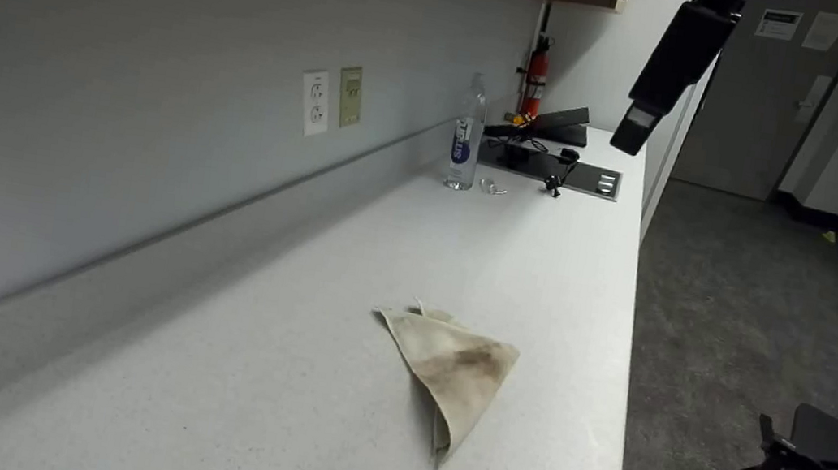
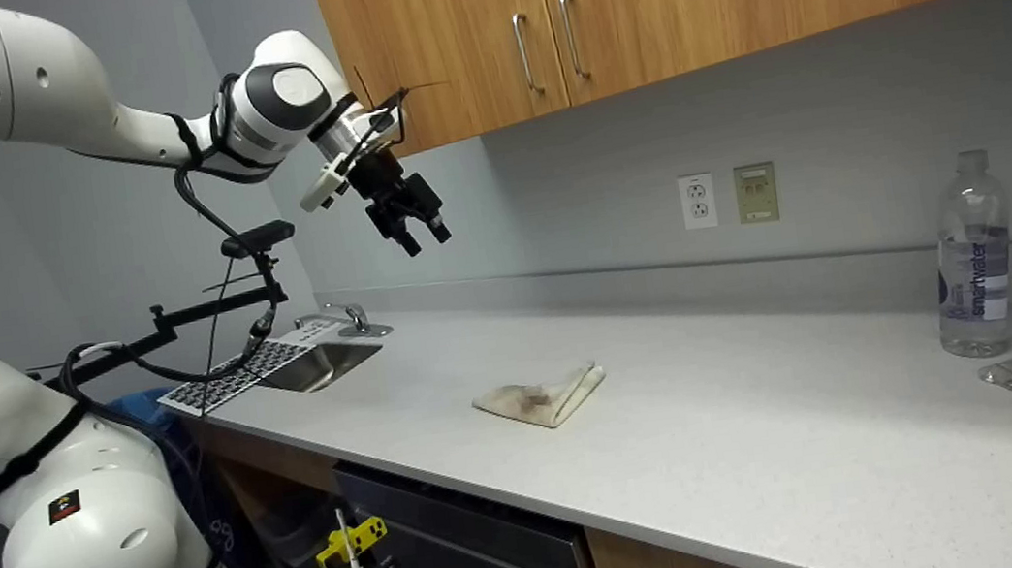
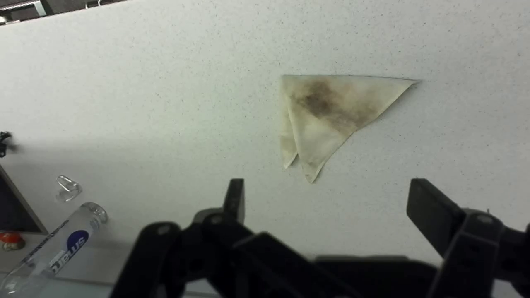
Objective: Unfold the white towel
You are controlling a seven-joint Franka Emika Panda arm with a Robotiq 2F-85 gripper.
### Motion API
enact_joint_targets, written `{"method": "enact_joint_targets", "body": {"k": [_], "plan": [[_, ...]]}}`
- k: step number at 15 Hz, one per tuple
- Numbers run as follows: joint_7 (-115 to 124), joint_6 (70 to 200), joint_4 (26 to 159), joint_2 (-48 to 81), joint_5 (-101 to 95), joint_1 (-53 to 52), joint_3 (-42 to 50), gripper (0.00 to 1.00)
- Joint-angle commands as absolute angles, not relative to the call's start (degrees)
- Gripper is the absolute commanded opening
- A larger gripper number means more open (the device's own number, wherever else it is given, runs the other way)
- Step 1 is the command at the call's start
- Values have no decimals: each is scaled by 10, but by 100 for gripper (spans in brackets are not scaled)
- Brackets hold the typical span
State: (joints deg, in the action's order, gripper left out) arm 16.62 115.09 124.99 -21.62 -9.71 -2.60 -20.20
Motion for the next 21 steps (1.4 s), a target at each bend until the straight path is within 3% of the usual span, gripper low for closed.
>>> {"method": "enact_joint_targets", "body": {"k": [1,21], "plan": [[173,1148,1248,-213,-105,-46,-186,100],[170,1148,1247,-209,-80,-63,-170,100]]}}
